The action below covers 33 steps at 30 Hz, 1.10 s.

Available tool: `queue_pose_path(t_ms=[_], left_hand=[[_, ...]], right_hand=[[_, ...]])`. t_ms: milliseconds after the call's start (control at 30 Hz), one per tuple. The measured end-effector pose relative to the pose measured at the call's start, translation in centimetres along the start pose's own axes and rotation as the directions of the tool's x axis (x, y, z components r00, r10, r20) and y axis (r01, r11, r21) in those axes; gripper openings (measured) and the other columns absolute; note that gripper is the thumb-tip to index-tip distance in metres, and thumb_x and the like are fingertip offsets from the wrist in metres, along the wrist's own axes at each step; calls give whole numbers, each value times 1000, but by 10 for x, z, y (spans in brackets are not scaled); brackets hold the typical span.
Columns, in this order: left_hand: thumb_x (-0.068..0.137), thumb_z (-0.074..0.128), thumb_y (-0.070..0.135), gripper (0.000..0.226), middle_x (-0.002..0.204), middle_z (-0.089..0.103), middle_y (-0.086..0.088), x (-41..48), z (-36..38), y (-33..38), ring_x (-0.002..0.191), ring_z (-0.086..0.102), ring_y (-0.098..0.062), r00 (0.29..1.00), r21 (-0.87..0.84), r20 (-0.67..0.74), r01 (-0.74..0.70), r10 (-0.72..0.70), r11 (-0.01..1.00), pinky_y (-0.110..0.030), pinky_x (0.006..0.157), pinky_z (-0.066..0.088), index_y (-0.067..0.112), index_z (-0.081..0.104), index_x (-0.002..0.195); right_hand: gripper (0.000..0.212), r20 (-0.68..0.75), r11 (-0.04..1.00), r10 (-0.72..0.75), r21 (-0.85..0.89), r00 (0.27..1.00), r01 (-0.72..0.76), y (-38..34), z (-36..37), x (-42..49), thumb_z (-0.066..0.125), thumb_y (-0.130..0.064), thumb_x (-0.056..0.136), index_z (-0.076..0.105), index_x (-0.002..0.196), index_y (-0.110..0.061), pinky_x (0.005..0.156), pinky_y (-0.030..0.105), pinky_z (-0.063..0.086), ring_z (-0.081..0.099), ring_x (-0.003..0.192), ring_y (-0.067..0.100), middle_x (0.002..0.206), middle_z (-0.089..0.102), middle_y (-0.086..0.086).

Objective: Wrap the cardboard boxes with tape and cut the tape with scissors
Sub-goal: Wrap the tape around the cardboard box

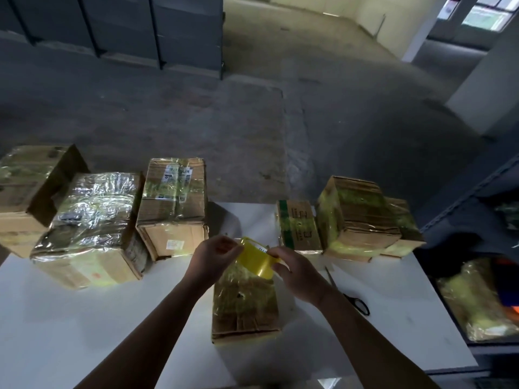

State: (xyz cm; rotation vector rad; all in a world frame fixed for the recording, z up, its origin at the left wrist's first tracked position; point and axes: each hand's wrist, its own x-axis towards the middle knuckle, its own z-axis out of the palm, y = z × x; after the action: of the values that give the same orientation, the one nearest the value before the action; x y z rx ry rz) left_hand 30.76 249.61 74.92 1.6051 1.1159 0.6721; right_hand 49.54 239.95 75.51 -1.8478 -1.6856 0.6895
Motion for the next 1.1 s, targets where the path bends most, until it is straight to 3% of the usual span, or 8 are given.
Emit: queue_pose_path(t_ms=[267, 433, 567, 633, 733, 867, 967, 1100], left_hand=[[86, 70, 16, 5, 75, 70, -3, 0, -7, -2, 64, 64, -11, 981, -195, 121, 171, -149, 966, -23, 56, 52, 12, 68, 85], [87, 68, 15, 5, 69, 67, -4, -4, -16, -6, 63, 62, -14, 956, -284, 144, 287, -255, 915, -24, 57, 51, 10, 68, 85], [89, 65, 13, 8, 75, 66, -10, -9, -21, -14, 65, 61, -17, 934, -320, 142, 358, -329, 877, -29, 62, 53, 5, 68, 90], [89, 67, 19, 13, 75, 67, -9, -12, -24, -16, 64, 61, -16, 929, -311, 144, 369, -340, 876, -25, 58, 52, 6, 69, 88], [85, 72, 26, 19, 71, 68, -6, -18, -25, -18, 61, 62, -11, 931, -264, 107, 365, -349, 893, -20, 52, 51, 7, 69, 86], [86, 71, 22, 18, 70, 67, -5, -27, -25, -24, 53, 59, -4, 935, -246, 4, 346, -356, 905, -20, 53, 50, 4, 68, 85], [87, 70, 22, 20, 69, 67, -7, -35, -23, -30, 52, 58, -6, 926, -218, -23, 364, -378, 905, -22, 54, 50, 4, 66, 78], [87, 70, 22, 21, 69, 65, -7, -44, -21, -40, 59, 57, -12, 880, -256, -8, 456, -474, 852, -22, 54, 50, 6, 64, 75]], right_hand=[[27, 21, 1000, -3, 28, 1000, 2, -6, -12, 3, 52, -7, 97, 59, 123, -1, 86, 29, 42, 58, 103, 22, 113, 63, 11], [22, -5, 997, -37, 60, 999, 37, -10, -12, 7, 55, -4, 95, 63, 115, 0, 81, 24, 43, 58, 96, 17, 104, 62, 4], [16, 48, 993, -36, 110, 998, 30, -19, -6, 11, 59, -16, 92, 67, 105, -12, 77, 21, 45, 59, 89, 11, 95, 65, 0], [14, 72, 989, -32, 143, 997, 22, -26, -3, 12, 56, -27, 88, 65, 98, -23, 73, 14, 45, 58, 83, 1, 90, 65, -5], [9, 70, 983, -50, 180, 996, 37, -32, 0, 13, 58, -26, 87, 64, 92, -28, 72, 10, 44, 57, 80, -5, 86, 65, -11], [11, 88, 993, -79, 94, 993, 71, -34, 6, 16, 59, -15, 94, 68, 100, -17, 70, 6, 41, 58, 78, -6, 85, 63, -14], [12, 44, 995, -95, 38, 995, 93, -41, 11, 16, 56, -14, 95, 64, 88, -20, 61, 12, 39, 55, 65, 6, 73, 60, -10], [15, 87, 993, -104, -47, 991, 109, -48, 18, 16, 58, -12, 92, 65, 79, -18, 52, 12, 36, 49, 52, 0, 64, 56, -14]])
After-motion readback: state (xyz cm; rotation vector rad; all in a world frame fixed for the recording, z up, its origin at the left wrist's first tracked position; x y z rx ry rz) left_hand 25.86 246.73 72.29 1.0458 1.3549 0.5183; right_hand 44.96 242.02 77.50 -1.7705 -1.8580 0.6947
